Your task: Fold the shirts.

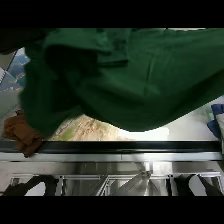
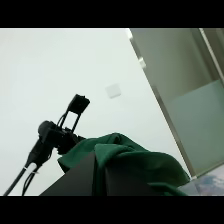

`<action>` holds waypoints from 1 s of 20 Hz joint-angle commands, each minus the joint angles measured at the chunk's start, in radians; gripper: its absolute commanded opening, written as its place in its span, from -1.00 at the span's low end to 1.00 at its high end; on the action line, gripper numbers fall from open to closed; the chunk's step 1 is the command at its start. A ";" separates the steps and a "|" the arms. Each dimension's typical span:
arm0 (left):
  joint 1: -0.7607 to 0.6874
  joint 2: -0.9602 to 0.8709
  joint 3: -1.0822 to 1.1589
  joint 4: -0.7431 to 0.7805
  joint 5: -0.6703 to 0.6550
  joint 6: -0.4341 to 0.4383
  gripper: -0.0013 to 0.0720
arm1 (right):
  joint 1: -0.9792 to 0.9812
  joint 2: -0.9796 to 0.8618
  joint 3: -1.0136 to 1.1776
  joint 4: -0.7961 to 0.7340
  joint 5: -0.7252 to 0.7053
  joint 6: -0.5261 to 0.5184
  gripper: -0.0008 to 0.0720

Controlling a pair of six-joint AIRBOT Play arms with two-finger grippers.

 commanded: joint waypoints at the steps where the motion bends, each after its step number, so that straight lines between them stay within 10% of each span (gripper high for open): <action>1: 0.058 0.108 -0.153 0.000 -0.034 0.055 -0.90 | 0.119 0.043 0.037 -0.218 -0.142 0.021 -0.92; 6: 0.058 0.014 -0.409 0.213 -0.348 0.225 -0.90 | 0.484 -0.119 0.037 -0.697 -0.756 -0.029 -0.92; 11: 0.059 -0.377 -0.452 0.206 -0.617 0.342 -0.83 | 0.593 -0.579 0.092 -0.774 -1.094 -0.039 -0.92; 12: 0.070 -0.470 -0.393 0.183 -0.593 0.341 -0.07 | 0.575 -0.658 0.124 -0.775 -1.079 -0.038 -0.49; 13: 0.079 -0.544 -0.331 0.148 -0.540 0.340 0.88 | 0.551 -0.709 0.150 -0.776 -1.033 -0.033 0.35; 20: 0.238 -0.697 -0.198 0.237 -0.129 0.159 0.99 | 0.259 -0.673 0.163 -1.125 -0.588 0.296 0.45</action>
